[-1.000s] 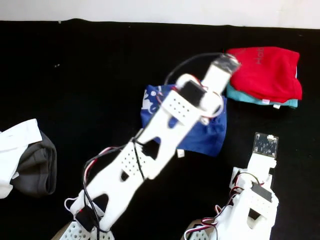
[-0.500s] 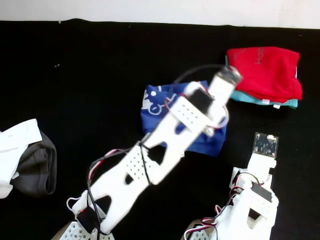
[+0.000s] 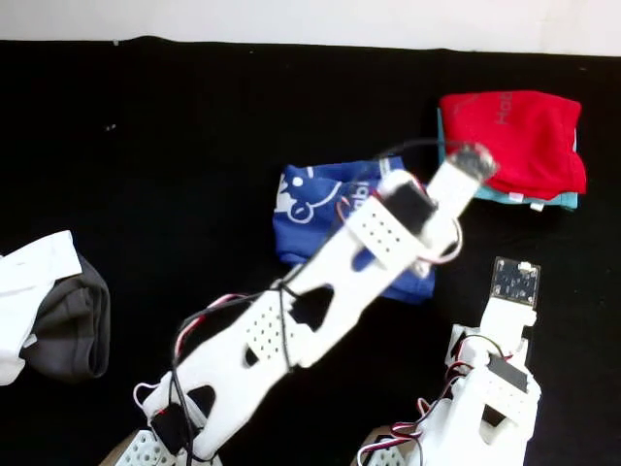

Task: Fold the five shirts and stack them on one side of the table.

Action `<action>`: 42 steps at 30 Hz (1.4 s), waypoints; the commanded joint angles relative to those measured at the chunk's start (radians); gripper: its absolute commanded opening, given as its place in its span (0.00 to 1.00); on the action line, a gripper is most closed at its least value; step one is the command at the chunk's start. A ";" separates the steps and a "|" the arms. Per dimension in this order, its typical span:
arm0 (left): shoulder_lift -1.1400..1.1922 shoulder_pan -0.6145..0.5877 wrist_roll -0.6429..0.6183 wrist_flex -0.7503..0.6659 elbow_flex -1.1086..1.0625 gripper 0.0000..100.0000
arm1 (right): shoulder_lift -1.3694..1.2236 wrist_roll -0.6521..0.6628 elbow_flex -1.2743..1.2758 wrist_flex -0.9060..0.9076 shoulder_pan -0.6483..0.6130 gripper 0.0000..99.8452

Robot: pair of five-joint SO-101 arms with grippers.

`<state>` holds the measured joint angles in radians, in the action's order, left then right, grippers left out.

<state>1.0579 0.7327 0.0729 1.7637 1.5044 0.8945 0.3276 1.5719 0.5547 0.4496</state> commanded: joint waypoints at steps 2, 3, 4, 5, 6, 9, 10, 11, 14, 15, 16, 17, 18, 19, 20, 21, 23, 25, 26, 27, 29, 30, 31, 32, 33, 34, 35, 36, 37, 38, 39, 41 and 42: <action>-0.096 -0.154 -0.002 0.011 0.012 0.01 | 0.001 0.011 0.010 -0.022 0.004 0.01; -0.081 -0.200 -0.002 0.011 0.012 0.01 | 0.001 0.011 0.010 -0.022 0.004 0.01; -0.059 -0.246 -0.002 0.011 0.012 0.01 | 0.001 0.011 0.010 -0.022 0.004 0.01; -0.028 -0.289 -0.002 0.005 0.016 0.01 | 0.001 0.011 0.010 -0.022 0.004 0.01; 0.002 -0.328 -0.002 -0.014 0.016 0.01 | 0.001 0.011 0.010 -0.022 0.004 0.01; 0.101 -0.417 -0.002 -0.110 0.016 0.01 | 0.001 0.011 0.010 -0.022 0.004 0.01; 0.128 -0.437 -0.002 -0.147 0.016 0.01 | 0.001 0.011 0.010 -0.022 0.004 0.01; 0.153 -0.452 -0.002 -0.181 0.016 0.01 | 0.001 0.011 0.010 -0.022 0.004 0.01; 0.191 -0.489 -0.002 -0.264 0.016 0.01 | 0.001 0.011 0.010 -0.022 0.002 0.01; 0.199 -0.503 -0.002 -0.281 0.016 0.01 | 0.001 0.011 0.010 -0.022 0.002 0.01; 0.203 -0.519 -0.002 -0.290 0.016 0.01 | 0.001 0.011 0.010 -0.022 0.002 0.01; 0.206 -0.538 -0.002 -0.296 0.016 0.01 | 0.001 0.011 0.010 -0.022 0.002 0.01; 0.209 -0.555 -0.002 -0.296 0.016 0.01 | 0.001 0.011 0.010 -0.022 0.002 0.01; 0.216 -0.573 -0.002 -0.296 0.016 0.01 | 0.001 0.011 0.010 -0.022 0.002 0.01; 0.223 -0.590 -0.002 -0.293 0.016 0.01 | 0.001 0.011 0.010 -0.022 0.002 0.01; 0.231 -0.607 -0.002 -0.290 0.016 0.01 | 0.001 0.011 0.010 -0.022 0.002 0.01; 0.236 -0.633 -0.003 -0.287 0.016 0.01 | 0.001 0.011 0.010 -0.022 0.002 0.01; 0.236 -0.645 -0.003 -0.279 0.016 0.01 | 0.001 0.011 0.010 -0.022 0.002 0.01; 0.236 -0.645 -0.005 -0.267 0.018 0.01 | 0.001 0.011 0.010 -0.022 0.002 0.01; 0.236 -0.641 -0.005 -0.256 0.018 0.01 | 0.001 0.011 0.010 -0.022 0.002 0.01; 0.234 -0.621 -0.006 -0.233 0.019 0.01 | 0.001 0.011 0.010 -0.022 0.002 0.01; 0.234 -0.610 -0.006 -0.218 0.028 0.01 | 0.001 0.011 0.010 -0.022 0.002 0.01; 0.234 -0.601 -0.006 -0.192 0.054 0.01 | 0.001 0.011 0.010 -0.022 0.002 0.01; 0.234 -0.588 -0.006 -0.158 0.096 0.01 | 0.001 0.011 0.010 -0.022 0.002 0.01; 0.234 -0.578 -0.006 -0.121 0.142 0.01 | 0.001 0.011 0.010 -0.022 0.002 0.01; 0.231 -0.567 -0.005 -0.084 0.174 0.01 | 0.001 0.011 0.010 -0.022 0.002 0.01; 0.216 -0.555 -0.005 -0.051 0.170 0.01 | 0.001 0.011 0.010 -0.022 0.002 0.01; 0.186 -0.542 -0.005 -0.020 0.159 0.01 | 0.001 0.011 0.010 -0.022 0.002 0.01; 0.157 -0.532 -0.005 0.006 0.143 0.01 | 0.001 0.011 0.010 -0.022 0.002 0.01; 0.131 -0.526 -0.009 0.018 0.127 0.01 | 0.001 0.011 0.010 -0.022 0.002 0.01; 0.104 -0.522 -0.009 0.018 0.097 0.01 | 0.001 0.011 0.010 -0.022 0.002 0.01; 0.033 -0.507 -0.011 0.020 0.044 0.01 | 0.001 0.011 0.010 -0.022 0.002 0.01; -0.015 -0.498 -0.011 0.023 -0.001 0.01 | 0.001 0.011 0.010 -0.022 0.002 0.01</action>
<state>1.1991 0.2048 0.0729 1.7668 1.5597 0.8945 0.3276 1.5719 0.5547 0.4496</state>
